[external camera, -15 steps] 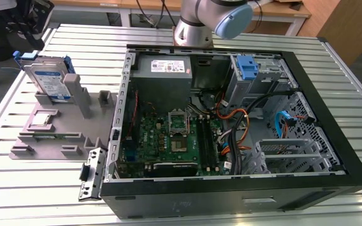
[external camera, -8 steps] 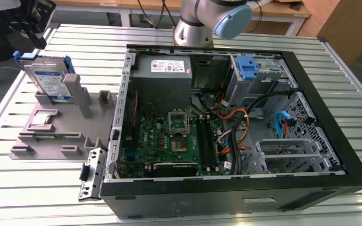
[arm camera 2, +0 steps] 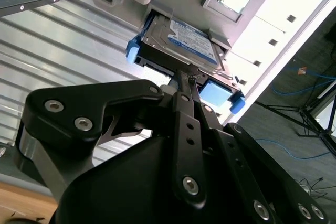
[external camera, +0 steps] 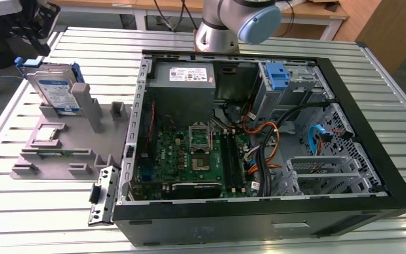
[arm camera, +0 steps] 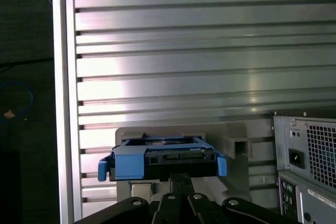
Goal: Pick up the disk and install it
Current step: 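Reach for the disk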
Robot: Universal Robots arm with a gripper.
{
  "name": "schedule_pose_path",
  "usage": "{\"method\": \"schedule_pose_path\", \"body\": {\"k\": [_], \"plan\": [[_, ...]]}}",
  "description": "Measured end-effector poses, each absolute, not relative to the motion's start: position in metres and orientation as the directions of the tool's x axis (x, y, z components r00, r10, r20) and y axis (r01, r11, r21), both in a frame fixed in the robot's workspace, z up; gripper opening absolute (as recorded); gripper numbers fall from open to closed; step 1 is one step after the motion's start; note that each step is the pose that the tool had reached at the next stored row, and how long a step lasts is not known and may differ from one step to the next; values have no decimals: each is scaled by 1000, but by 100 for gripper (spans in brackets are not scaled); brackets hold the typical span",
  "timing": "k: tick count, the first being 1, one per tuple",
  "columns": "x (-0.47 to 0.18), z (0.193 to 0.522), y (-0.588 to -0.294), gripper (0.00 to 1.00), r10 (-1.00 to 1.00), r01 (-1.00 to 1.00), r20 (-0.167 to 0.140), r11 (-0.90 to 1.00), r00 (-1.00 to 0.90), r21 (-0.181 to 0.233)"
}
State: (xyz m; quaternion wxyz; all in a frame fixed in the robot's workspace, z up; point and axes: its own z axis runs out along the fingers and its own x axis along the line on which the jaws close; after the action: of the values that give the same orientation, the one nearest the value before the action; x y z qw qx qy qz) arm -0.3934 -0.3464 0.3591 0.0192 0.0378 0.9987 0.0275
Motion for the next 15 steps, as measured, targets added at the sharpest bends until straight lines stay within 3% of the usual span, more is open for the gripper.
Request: {"method": "schedule_pose_path", "body": {"k": [15], "plan": [[-403, 349, -345, 10, 77, 74, -36, 996, -996, 56]]}}
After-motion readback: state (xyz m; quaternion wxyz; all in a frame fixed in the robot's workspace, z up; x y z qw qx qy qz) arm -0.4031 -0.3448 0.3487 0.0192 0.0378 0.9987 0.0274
